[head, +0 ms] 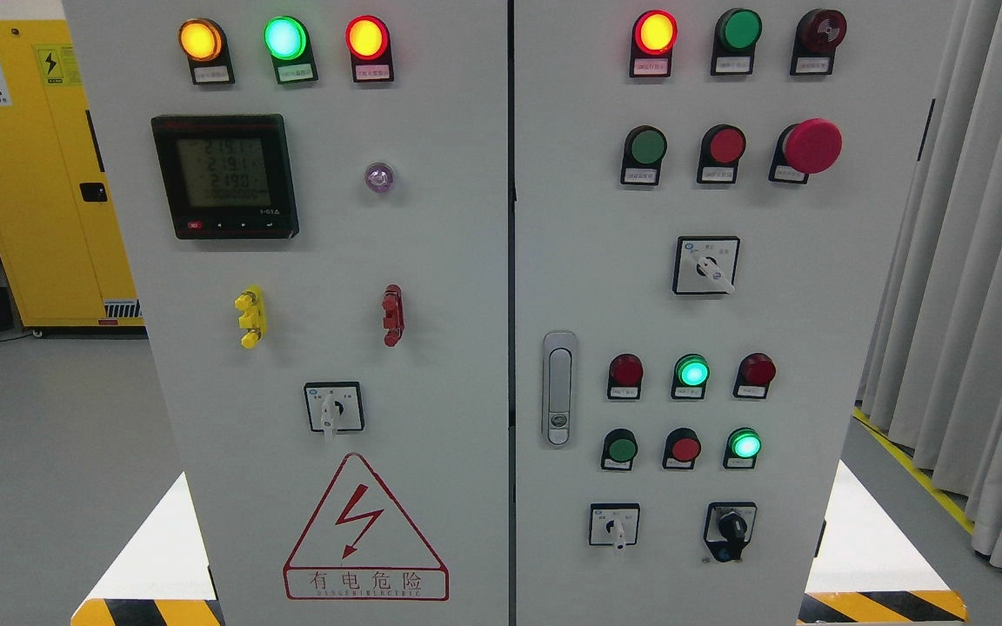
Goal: Turn on light switch 1
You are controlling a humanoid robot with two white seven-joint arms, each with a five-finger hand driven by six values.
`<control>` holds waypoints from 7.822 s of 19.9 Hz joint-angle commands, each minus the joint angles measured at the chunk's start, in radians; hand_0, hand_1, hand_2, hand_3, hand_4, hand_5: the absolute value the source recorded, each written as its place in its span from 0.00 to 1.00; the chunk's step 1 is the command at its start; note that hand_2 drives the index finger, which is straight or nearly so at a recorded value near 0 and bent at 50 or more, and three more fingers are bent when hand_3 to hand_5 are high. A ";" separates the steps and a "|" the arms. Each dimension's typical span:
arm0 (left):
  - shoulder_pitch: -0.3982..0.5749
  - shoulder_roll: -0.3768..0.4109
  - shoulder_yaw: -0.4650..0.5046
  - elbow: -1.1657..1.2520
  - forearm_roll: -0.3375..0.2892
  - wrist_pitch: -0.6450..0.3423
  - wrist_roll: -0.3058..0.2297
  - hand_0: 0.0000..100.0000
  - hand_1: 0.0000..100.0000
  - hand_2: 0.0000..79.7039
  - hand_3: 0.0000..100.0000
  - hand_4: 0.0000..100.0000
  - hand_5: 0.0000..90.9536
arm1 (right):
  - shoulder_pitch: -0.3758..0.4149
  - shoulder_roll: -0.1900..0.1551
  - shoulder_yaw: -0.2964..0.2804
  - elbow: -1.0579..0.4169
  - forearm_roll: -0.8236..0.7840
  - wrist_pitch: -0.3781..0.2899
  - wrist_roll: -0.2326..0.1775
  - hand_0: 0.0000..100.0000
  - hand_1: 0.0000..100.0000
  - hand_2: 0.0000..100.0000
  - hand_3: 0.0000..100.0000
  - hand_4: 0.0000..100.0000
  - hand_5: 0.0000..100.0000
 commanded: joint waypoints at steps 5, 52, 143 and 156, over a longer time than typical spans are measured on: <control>0.002 0.000 0.002 -0.043 0.001 0.013 -0.008 0.26 0.18 0.00 0.00 0.00 0.00 | 0.000 0.000 0.000 0.000 -0.029 0.001 0.001 0.00 0.50 0.04 0.00 0.00 0.00; 0.299 0.073 -0.026 -1.824 -0.003 -0.212 0.251 0.28 0.53 0.53 0.69 0.85 0.94 | 0.000 0.000 0.000 0.000 -0.029 0.001 -0.001 0.00 0.50 0.04 0.00 0.00 0.00; -0.412 -0.084 -0.166 -1.762 -0.216 0.699 0.501 0.19 0.66 0.69 0.89 0.93 0.99 | 0.000 0.000 0.000 0.000 -0.029 0.001 0.001 0.00 0.50 0.04 0.00 0.00 0.00; -0.445 -0.089 -0.175 -1.742 -0.214 0.713 0.512 0.20 0.66 0.71 0.90 0.93 0.99 | 0.000 0.000 0.000 0.000 -0.029 0.001 -0.001 0.00 0.50 0.04 0.00 0.00 0.00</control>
